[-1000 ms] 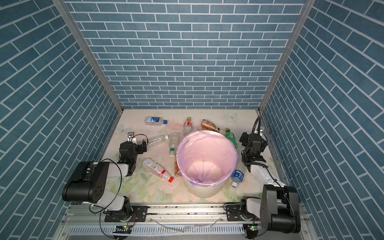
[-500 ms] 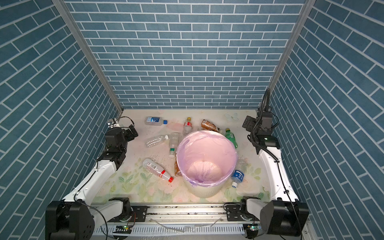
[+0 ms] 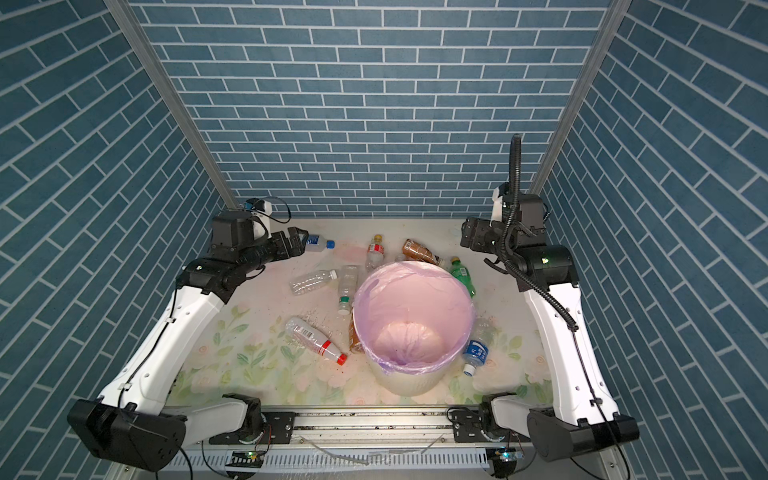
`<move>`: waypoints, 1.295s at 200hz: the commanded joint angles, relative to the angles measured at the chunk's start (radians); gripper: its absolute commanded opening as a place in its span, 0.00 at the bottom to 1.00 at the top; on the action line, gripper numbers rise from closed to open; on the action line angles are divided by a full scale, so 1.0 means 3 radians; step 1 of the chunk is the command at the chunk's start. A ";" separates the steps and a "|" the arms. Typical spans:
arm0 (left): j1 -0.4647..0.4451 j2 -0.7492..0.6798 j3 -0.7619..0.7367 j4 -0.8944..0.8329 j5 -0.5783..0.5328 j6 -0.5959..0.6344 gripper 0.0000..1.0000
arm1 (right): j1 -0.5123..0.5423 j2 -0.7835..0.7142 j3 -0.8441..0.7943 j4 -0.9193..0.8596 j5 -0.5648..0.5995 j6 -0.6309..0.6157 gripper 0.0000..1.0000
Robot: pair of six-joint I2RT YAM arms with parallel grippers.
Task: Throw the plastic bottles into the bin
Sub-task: 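Raise both arms and bring the right gripper over the bin rim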
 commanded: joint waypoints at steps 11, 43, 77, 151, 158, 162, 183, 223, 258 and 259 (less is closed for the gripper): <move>-0.0078 -0.0068 0.0188 -0.0561 0.0370 0.0127 0.99 | 0.0192 0.0129 0.0248 -0.0753 -0.0222 -0.0067 0.83; -0.0178 -0.0162 0.0123 -0.0437 0.0381 0.0149 0.99 | 0.0343 0.0134 0.0121 -0.0885 -0.0256 -0.0117 0.74; -0.0232 -0.0139 0.0039 -0.0242 0.0522 0.0061 0.99 | 0.0458 0.0062 -0.0063 -0.0922 -0.0256 -0.0142 0.66; -0.0349 0.0002 -0.0001 -0.0272 0.0508 0.0080 0.99 | 0.0541 -0.0004 -0.0303 -0.0985 -0.0472 -0.0226 0.56; -0.0351 -0.0003 -0.0011 -0.0267 0.0504 0.0080 0.99 | 0.0545 -0.0004 -0.0333 -0.0964 -0.0476 -0.0233 0.55; -0.0352 -0.0012 -0.0013 -0.0271 0.0500 0.0083 0.99 | 0.0548 0.0003 -0.0348 -0.0953 -0.0487 -0.0238 0.54; -0.0358 -0.0034 -0.0023 -0.0279 0.0484 0.0094 0.99 | 0.0556 0.0039 -0.0416 -0.0907 -0.0520 -0.0249 0.49; -0.0360 -0.0069 -0.0038 -0.0321 0.0461 0.0117 0.99 | 0.0574 0.0103 -0.0484 -0.0900 -0.0485 -0.0285 0.38; -0.0360 -0.0120 -0.0094 -0.0292 0.0448 0.0114 0.99 | 0.0582 0.0088 -0.0583 -0.0906 -0.0490 -0.0298 0.30; -0.0360 -0.0121 -0.0097 -0.0290 0.0448 0.0112 0.99 | 0.0582 0.0088 -0.0583 -0.0906 -0.0490 -0.0298 0.30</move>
